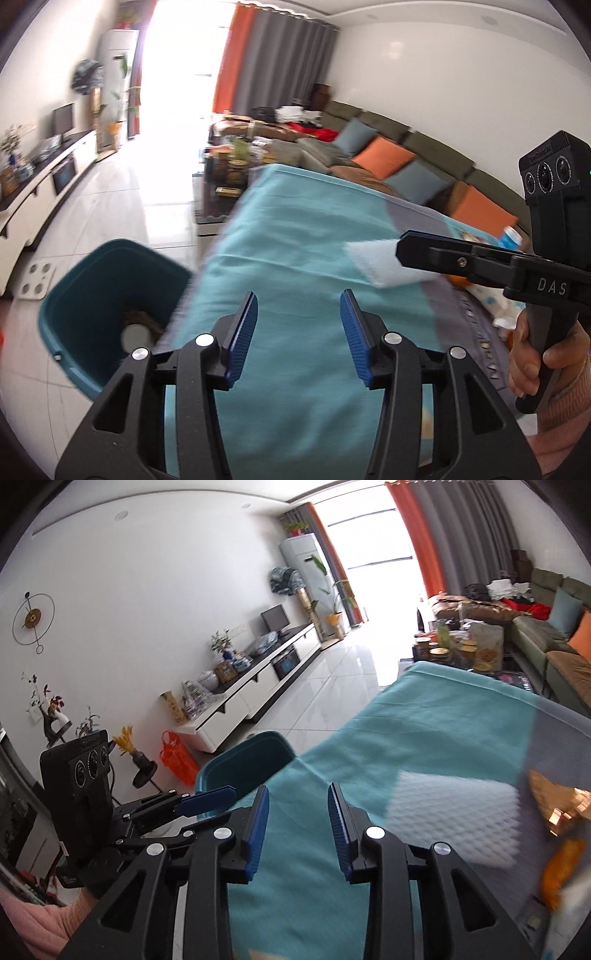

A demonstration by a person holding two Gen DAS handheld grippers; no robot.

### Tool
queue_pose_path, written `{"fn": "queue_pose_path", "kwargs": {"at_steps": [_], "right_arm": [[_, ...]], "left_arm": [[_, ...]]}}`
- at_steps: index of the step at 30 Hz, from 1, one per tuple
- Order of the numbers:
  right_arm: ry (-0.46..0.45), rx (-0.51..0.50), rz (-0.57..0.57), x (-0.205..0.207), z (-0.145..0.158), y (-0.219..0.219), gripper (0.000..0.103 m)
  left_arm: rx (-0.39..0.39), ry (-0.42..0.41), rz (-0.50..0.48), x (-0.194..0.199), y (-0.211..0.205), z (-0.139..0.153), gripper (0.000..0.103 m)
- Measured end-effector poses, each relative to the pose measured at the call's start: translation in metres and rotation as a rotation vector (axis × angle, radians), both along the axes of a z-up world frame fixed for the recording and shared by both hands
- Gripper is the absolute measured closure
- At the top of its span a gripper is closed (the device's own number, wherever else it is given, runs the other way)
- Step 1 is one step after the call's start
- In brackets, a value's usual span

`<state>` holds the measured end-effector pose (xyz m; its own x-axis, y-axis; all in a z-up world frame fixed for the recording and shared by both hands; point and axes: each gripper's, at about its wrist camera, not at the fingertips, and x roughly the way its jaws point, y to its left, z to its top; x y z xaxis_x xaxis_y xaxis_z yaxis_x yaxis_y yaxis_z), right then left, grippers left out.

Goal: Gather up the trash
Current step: 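Move both open tools back over the remaining trash on the table, then grasp the orange peel with the right tool while the left tool grasps white tissue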

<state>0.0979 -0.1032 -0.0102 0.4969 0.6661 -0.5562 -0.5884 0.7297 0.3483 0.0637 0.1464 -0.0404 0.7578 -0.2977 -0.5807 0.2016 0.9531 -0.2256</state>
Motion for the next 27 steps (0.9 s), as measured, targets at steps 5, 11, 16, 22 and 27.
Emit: {"fn": "queue_pose_path", "kwargs": {"at_steps": [5, 11, 16, 22, 27], "right_arm": [[-0.021, -0.025, -0.118, -0.020, -0.001, -0.058, 0.071], [-0.034, -0.047, -0.332, -0.051, -0.005, -0.134, 0.071], [-0.041, -0.055, -0.507, -0.076, -0.005, -0.195, 0.069], [-0.012, -0.048, -0.581, -0.094, -0.021, -0.232, 0.069], [0.014, -0.065, -0.521, -0.111, -0.038, -0.230, 0.069]], "left_arm": [[-0.006, 0.007, -0.127, -0.007, -0.047, -0.003, 0.057], [-0.024, 0.023, -0.303, -0.015, -0.107, -0.007, 0.057], [-0.036, 0.044, -0.460, -0.027, -0.161, -0.010, 0.057], [-0.004, 0.052, -0.588, -0.043, -0.214, -0.015, 0.054], [0.022, 0.072, -0.616, -0.045, -0.235, -0.021, 0.054]]}}
